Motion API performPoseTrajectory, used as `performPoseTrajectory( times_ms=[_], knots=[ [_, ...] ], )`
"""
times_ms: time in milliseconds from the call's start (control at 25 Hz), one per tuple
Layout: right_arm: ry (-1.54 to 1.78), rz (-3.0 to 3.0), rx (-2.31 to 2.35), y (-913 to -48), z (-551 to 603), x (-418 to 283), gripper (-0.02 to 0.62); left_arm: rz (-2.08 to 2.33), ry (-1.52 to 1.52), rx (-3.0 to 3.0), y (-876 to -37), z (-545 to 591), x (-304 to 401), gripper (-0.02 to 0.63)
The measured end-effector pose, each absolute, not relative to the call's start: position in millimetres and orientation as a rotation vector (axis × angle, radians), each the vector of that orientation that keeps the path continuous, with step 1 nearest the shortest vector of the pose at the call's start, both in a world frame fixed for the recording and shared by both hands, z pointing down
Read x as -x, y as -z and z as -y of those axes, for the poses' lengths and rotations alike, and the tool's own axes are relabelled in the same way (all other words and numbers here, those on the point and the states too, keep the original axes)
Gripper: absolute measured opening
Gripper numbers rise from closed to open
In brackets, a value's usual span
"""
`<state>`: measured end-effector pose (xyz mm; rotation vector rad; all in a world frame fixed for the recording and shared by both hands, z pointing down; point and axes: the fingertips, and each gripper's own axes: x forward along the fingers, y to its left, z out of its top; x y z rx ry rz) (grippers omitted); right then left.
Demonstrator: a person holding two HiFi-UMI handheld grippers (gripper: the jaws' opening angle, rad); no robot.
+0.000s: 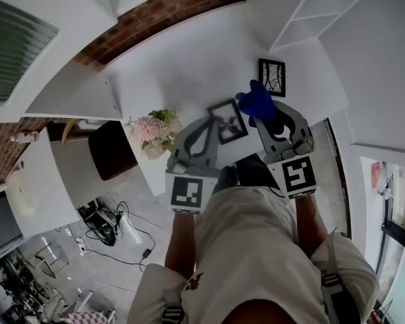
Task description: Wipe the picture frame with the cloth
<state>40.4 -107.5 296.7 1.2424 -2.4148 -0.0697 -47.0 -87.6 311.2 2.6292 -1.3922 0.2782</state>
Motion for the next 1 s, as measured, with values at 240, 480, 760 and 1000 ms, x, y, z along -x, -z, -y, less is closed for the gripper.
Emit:
performPoseTrajectory(
  times_ms=[240,480,760,1000],
  knots=[
    [0.093,2.438,-1.236,-283,100,-31,0.072,1.429,-0.236,-2.628,-292,81,55,0.000],
    [0.077,2.466,-1.227,-276,95,-28,0.072,1.470,-0.232,-2.623,-283,77,61,0.000],
    [0.084,2.482,-1.223,-270,90,-23,0.072,1.494,-0.239,-2.630,-278,71,65,0.000],
    [0.084,2.488,-1.227,-269,86,-23,0.072,1.503,-0.248,-2.639,-275,68,64,0.000]
  ],
)
